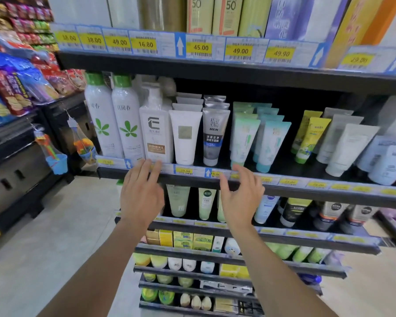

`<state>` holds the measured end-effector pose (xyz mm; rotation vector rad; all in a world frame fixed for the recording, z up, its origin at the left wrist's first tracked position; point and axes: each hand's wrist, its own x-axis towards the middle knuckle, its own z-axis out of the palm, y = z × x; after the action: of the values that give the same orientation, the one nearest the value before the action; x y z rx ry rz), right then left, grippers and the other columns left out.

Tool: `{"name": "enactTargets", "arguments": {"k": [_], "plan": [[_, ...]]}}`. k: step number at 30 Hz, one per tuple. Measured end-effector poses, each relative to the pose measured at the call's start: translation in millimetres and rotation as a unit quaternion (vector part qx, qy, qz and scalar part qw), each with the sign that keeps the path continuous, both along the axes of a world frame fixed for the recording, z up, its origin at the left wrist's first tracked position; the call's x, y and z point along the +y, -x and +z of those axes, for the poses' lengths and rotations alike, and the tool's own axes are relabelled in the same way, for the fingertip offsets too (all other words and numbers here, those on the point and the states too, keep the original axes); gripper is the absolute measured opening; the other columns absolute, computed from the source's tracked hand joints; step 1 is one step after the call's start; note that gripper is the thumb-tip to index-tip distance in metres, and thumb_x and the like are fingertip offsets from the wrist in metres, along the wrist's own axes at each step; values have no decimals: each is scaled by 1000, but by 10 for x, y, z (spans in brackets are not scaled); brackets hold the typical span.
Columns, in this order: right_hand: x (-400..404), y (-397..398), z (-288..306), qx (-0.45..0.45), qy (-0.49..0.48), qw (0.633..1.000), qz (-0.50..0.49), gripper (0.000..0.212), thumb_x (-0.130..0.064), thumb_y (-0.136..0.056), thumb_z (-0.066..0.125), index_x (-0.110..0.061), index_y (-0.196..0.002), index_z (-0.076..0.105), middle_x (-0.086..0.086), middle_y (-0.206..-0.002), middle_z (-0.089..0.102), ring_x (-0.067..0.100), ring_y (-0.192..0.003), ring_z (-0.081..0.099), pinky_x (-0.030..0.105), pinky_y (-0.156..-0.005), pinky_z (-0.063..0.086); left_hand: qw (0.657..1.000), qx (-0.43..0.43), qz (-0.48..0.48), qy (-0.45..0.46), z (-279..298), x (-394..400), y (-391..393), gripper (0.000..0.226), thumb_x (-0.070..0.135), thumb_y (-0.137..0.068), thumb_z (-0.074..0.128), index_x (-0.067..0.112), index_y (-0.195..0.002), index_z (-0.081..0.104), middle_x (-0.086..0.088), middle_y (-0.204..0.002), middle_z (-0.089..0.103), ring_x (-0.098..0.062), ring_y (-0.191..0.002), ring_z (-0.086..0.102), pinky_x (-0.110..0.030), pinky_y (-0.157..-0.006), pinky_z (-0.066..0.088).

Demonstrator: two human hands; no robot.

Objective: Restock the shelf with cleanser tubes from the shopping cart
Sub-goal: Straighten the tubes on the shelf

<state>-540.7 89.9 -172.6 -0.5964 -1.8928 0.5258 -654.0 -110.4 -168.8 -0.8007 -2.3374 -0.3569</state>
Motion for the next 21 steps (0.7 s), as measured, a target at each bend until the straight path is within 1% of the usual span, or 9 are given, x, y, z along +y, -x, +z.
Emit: {"name": "enactTargets", "arguments": {"k": [3,6,9,12,14,16,18,20,21], "plan": [[-37,-90,-153,44,14,999,29,35,-33,-91,70,-15,-120,64,-2,-128,59,20,-115,53,39,-90,46,1000,22,10,0,-62,8,19,58,24,-89,65,9,-142,47,-16,-138,51,-34,-133,42,-48,-115,32],[-141,-130,-257,68,49,995,45,35,-27,-90,72,-11,-119,63,2,-129,58,22,-112,55,45,-94,46,999,31,9,-6,-80,23,2,55,25,-92,65,8,-141,47,-18,-139,52,-36,-137,40,-49,-119,26],[-241,-153,-466,53,77,993,69,33,-24,-90,72,-12,-119,63,1,-125,59,21,-118,53,46,-101,43,999,10,11,-31,-72,57,-13,51,19,-92,65,7,-139,49,-18,-139,52,-36,-139,40,-50,-116,33],[-353,-117,-765,22,118,988,93,29,-27,-90,69,-15,-117,63,-2,-117,61,20,-111,52,49,-92,47,999,15,-3,-39,-36,58,-2,46,13,-90,67,7,-133,53,-17,-132,55,-36,-132,48,-48,-106,42],[-473,-40,-971,1,134,985,112,28,-28,-90,70,-15,-113,64,-3,-112,63,19,-107,52,47,-89,49,998,26,-13,-50,-27,46,15,45,12,-88,68,8,-131,55,-16,-129,56,-36,-123,54,-47,-100,45],[-607,79,-1147,-24,148,981,122,30,-30,-88,72,-13,-112,65,-1,-110,64,19,-104,53,45,-88,50,996,34,-19,-78,-42,39,17,44,17,-89,68,9,-131,57,-15,-129,57,-34,-121,55,-45,-101,45],[-734,236,-1281,-48,172,977,120,35,-33,-88,72,-14,-116,65,-1,-113,64,21,-104,55,40,-92,49,994,39,-17,-100,-89,56,25,43,21,-90,67,10,-131,58,-13,-129,58,-32,-120,56,-43,-100,45],[-858,385,-1386,-67,203,971,105,40,-34,-86,73,-14,-120,63,0,-115,64,23,-109,55,29,-98,38,993,56,-15,-106,-149,77,57,43,24,-91,66,10,-131,59,-13,-128,58,-30,-115,56,-39,-97,45],[-914,447,-1433,-75,222,967,99,44,-35,-86,73,-13,-122,62,1,-118,63,23,-113,54,28,-98,33,991,69,-14,-111,-181,84,75,42,25,-91,65,10,-131,59,-12,-128,58,-29,-115,56,-38,-95,44]]}}
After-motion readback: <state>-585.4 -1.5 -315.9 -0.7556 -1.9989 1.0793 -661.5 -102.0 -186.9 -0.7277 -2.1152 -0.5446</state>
